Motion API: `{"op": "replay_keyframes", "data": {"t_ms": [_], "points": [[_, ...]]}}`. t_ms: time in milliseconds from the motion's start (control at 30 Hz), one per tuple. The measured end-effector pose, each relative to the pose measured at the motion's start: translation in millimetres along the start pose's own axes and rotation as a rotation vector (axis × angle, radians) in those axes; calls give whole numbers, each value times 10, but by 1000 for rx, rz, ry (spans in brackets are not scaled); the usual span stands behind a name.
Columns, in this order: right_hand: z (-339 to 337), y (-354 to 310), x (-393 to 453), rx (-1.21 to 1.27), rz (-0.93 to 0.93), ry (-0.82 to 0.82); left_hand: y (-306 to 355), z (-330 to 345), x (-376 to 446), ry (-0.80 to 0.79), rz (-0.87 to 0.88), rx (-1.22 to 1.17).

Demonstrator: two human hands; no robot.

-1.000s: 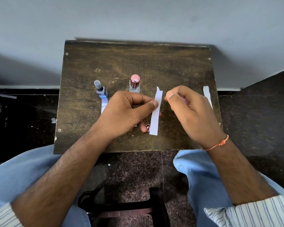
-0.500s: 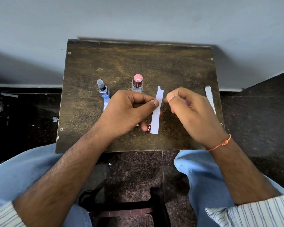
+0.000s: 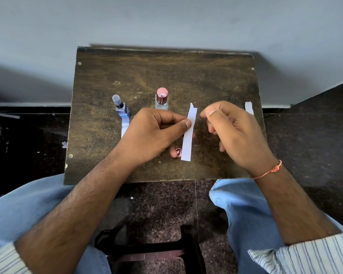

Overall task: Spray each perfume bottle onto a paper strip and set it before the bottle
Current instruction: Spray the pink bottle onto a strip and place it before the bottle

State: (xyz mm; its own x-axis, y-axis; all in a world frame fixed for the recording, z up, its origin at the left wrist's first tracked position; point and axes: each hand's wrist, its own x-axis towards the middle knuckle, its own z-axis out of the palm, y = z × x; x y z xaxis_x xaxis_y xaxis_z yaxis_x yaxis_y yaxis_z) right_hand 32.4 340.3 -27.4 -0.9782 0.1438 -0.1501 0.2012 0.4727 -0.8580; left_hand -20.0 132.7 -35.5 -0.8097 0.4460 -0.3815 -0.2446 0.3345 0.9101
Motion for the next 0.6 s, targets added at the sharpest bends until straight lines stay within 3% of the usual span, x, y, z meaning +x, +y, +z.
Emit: {"op": "replay_keyframes", "data": {"t_ms": [300,600], "points": [[-274,301,103,-75,12,159,15,42,12,-11,-11,-19],[-453,375,60,-190,-97,334,22,85,37,-8,-11,24]]}}
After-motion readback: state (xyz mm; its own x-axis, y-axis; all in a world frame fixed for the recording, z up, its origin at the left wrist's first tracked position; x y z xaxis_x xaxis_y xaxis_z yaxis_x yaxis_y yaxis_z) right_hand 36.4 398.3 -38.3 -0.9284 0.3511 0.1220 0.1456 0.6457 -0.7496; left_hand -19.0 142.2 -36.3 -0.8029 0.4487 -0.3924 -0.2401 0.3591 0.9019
